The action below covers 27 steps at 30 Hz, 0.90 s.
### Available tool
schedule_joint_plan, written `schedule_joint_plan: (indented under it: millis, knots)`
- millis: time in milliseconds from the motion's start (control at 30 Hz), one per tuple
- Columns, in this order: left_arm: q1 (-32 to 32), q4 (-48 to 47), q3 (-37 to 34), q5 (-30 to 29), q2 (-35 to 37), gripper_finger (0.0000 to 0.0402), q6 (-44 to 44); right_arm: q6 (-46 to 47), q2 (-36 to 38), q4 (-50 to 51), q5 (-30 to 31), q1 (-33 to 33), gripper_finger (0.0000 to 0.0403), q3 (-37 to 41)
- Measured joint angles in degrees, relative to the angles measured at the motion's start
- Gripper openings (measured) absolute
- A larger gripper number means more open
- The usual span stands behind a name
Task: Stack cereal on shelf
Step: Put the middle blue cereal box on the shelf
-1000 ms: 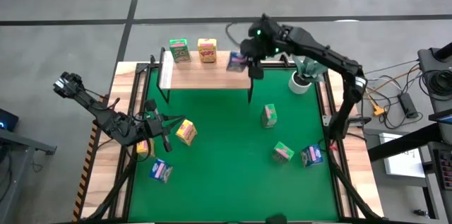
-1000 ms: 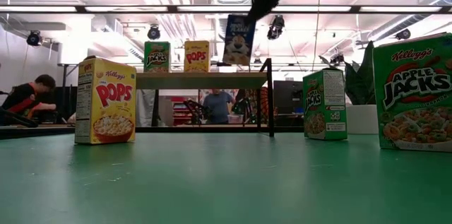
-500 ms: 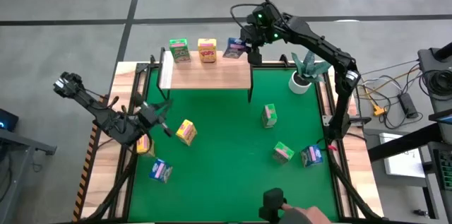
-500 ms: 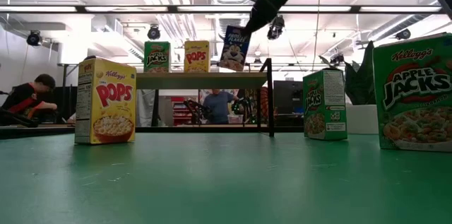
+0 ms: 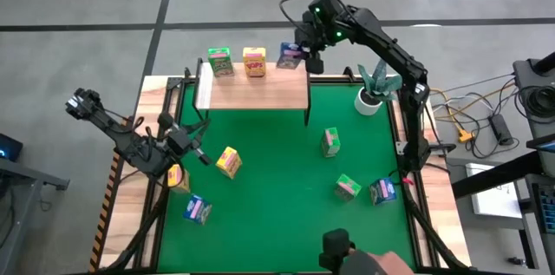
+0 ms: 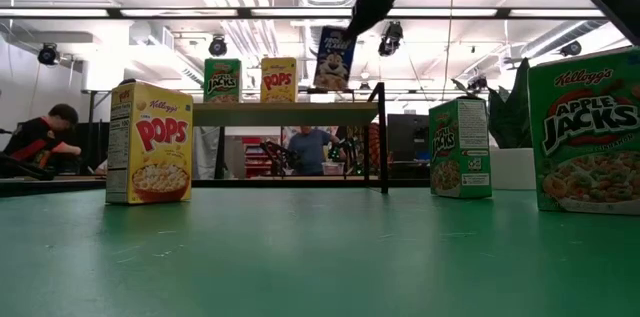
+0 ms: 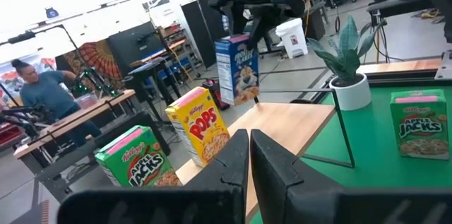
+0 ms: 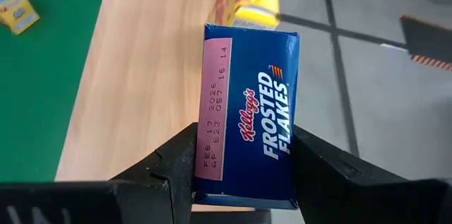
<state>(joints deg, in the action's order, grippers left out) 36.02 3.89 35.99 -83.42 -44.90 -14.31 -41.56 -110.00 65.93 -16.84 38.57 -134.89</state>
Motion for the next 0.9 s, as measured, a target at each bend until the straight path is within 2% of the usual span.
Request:
schedule_joint_plan:
  millis: [900]
  knots:
    - [0.00, -0.18, 0.00, 0.00, -0.12, 0.0000, 0.35, -0.47, -4.65, -0.17, 0.35, 1.11, 0.0178, 0.07]
